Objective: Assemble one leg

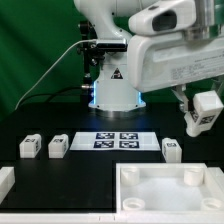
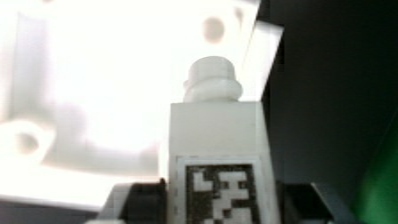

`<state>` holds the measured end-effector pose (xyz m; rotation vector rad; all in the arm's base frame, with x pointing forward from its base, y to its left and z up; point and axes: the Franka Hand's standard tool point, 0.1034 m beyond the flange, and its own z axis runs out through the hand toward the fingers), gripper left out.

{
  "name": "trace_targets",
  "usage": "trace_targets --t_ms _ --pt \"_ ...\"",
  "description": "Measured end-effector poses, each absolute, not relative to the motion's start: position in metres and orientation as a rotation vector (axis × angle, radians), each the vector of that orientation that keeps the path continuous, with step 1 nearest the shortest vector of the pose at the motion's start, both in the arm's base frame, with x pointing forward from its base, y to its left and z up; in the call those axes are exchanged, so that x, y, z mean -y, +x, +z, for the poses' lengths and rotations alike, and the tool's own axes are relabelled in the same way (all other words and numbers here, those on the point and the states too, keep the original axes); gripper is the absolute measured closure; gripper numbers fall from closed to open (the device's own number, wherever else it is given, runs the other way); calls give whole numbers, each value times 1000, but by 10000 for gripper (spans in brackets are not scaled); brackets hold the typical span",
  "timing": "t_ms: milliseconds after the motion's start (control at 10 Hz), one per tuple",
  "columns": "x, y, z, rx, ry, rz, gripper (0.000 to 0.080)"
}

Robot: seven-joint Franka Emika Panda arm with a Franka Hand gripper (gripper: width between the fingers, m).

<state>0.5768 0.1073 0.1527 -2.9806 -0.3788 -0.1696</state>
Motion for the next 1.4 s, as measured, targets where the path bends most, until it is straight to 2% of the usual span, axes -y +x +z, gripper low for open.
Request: trace_targets --t_ms 100,500,600,700,800,1000,1400 --pt "-103 572 149 376 -2986 -256 508" --pt "-81 586 150 376 -2939 -904 508" --pt "-78 595 137 351 -2921 -983 508" --pt "-82 611 130 344 -2921 -934 508" --pt "-84 626 138 342 -2912 -940 508" --pt "-90 636 133 346 -2914 -873 508" --pt "-108 631 104 368 -2903 -847 508"
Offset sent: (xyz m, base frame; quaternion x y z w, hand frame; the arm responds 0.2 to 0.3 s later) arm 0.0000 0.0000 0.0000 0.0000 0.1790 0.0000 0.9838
